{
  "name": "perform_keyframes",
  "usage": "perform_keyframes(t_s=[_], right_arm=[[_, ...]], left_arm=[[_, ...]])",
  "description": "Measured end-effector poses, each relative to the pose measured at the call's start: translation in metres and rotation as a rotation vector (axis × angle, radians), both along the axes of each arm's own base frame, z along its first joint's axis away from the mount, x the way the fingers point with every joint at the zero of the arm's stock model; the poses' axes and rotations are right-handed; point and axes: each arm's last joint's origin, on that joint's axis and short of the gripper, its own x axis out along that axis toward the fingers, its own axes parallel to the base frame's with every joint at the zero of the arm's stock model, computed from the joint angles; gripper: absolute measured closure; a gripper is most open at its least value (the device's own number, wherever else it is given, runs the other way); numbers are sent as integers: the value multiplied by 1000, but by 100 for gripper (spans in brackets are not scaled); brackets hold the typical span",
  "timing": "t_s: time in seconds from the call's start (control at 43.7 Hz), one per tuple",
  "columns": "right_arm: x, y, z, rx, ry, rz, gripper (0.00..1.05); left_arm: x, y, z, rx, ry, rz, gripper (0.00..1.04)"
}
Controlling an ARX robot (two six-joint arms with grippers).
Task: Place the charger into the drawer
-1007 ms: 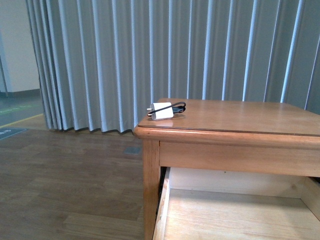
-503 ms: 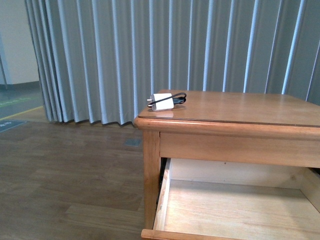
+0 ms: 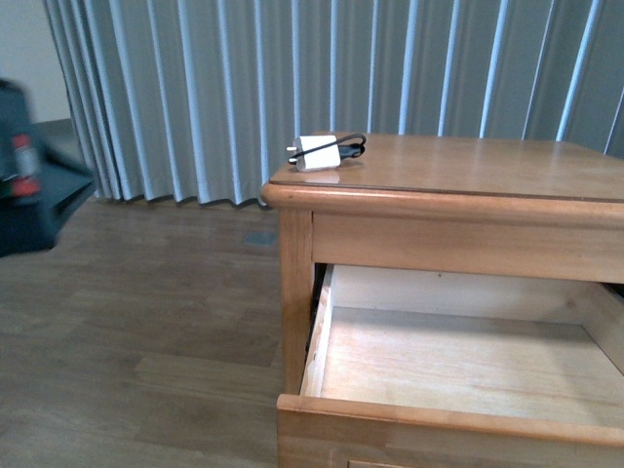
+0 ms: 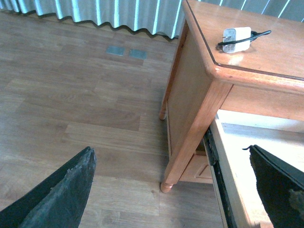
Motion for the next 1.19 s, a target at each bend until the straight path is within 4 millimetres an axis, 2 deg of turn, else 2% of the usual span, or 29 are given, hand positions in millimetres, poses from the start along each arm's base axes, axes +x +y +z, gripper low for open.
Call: perform_keyframes(t_s=[0.137, 0.206, 0.366, 0.412, 0.732, 0.938, 1.19], right_arm=[[0, 0, 0, 0, 0, 0, 8], [0, 0, 0, 0, 0, 1, 8], [0, 0, 0, 0, 0, 1, 8], [0, 0, 0, 0, 0, 1, 8], [0, 0, 0, 0, 0, 0, 8], [0, 0, 0, 0, 0, 0, 8], [0, 0, 0, 0, 0, 1, 8]], left_arm=[[57, -22, 12, 10, 31, -36, 6], [74, -29, 16, 8, 36, -59, 6], [135, -68, 31, 1, 15, -126, 6], [146, -76, 32, -1, 10, -140, 6], [209, -121, 24, -56, 33, -175, 6], [237, -134, 18, -114, 39, -172, 6], [256, -147, 7, -145, 64, -169, 6]])
